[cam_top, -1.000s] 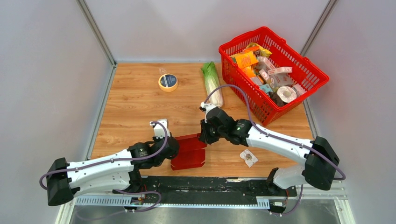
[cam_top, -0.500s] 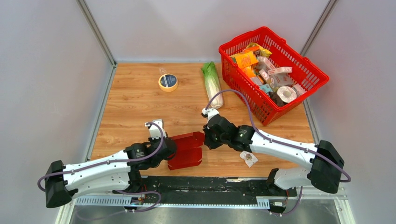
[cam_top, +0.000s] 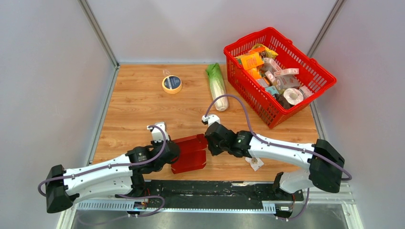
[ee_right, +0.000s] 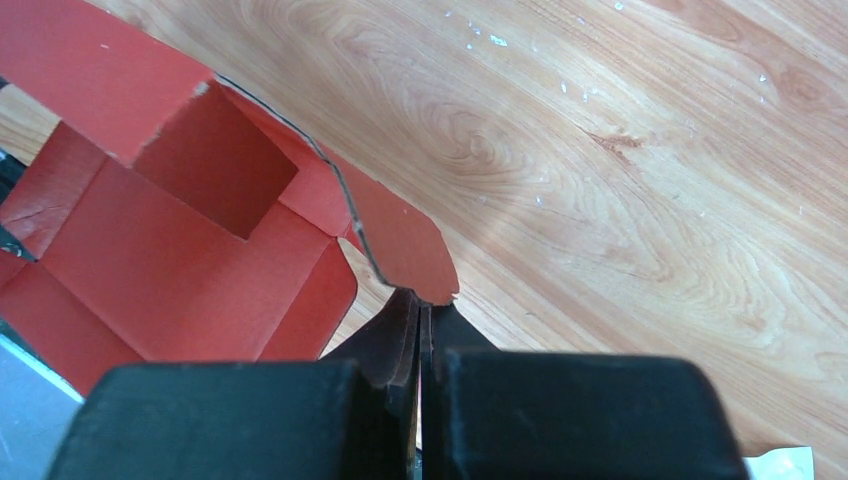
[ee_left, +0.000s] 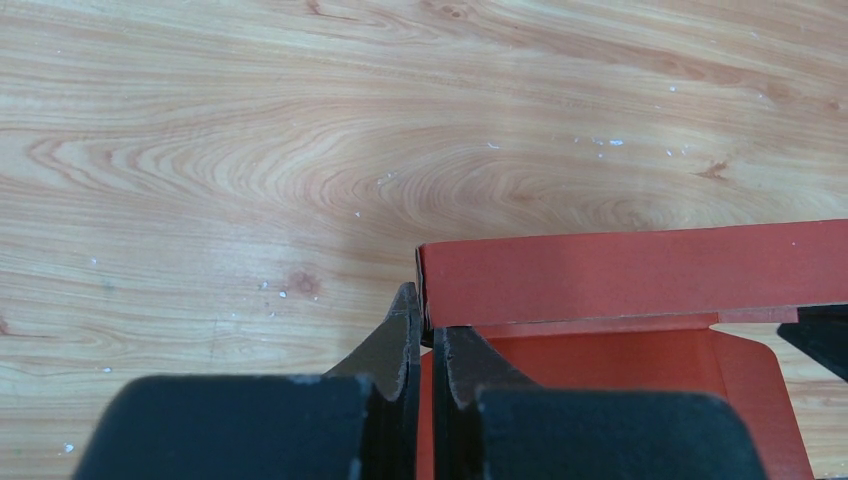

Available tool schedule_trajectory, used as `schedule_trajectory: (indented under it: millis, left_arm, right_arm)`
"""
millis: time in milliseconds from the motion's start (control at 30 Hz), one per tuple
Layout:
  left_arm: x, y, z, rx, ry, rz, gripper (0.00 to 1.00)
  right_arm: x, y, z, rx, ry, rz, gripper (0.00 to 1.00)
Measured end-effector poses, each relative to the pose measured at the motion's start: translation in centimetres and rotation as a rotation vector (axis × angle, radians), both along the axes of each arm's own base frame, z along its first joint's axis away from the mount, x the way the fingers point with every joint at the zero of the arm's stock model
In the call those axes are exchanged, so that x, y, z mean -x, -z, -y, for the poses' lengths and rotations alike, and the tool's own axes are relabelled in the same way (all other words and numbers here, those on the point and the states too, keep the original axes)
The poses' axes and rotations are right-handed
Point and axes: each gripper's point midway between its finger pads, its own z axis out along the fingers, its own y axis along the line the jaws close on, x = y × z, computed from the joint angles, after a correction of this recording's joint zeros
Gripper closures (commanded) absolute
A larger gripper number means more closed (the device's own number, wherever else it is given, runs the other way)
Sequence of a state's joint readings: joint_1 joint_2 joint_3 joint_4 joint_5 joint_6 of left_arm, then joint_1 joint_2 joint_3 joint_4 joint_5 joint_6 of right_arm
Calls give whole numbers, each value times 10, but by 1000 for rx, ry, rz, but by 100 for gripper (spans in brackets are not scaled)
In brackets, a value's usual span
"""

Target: Fold the paper box

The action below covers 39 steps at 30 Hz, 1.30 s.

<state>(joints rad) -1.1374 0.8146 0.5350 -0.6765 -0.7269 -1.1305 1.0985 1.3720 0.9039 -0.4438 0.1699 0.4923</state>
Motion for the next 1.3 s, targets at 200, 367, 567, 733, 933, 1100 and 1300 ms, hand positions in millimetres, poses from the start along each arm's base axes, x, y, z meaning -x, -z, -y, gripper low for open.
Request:
schedule_trajectory:
  millis: [200, 367, 567, 733, 933, 1100, 1300]
  left_arm:
    - [0, -3, 1, 22, -6, 5, 100]
    - [0, -3, 1, 23, -8, 4, 100]
    - [1, -3, 1, 27, -6, 1, 100]
    - [2, 0, 0, 29, -2, -5, 100]
    - [4, 6, -2, 26, -1, -9, 100]
    - [5, 10, -1, 28, 6, -15, 100]
    - [10, 17, -2, 23, 62, -28, 100]
  right_arm:
    - [-1, 3, -4, 3, 2, 11, 100]
    - [-3, -5, -13, -33, 2, 24, 100]
    - [-6, -13, -30, -65, -11, 39, 100]
    - [-6, -3, -36, -57, -21, 30, 100]
    - [-1, -4, -37, -61, -53, 18, 98]
    - [7, -29, -14, -93, -128, 52, 79]
    - [-9, -83, 32, -275, -80, 101, 67]
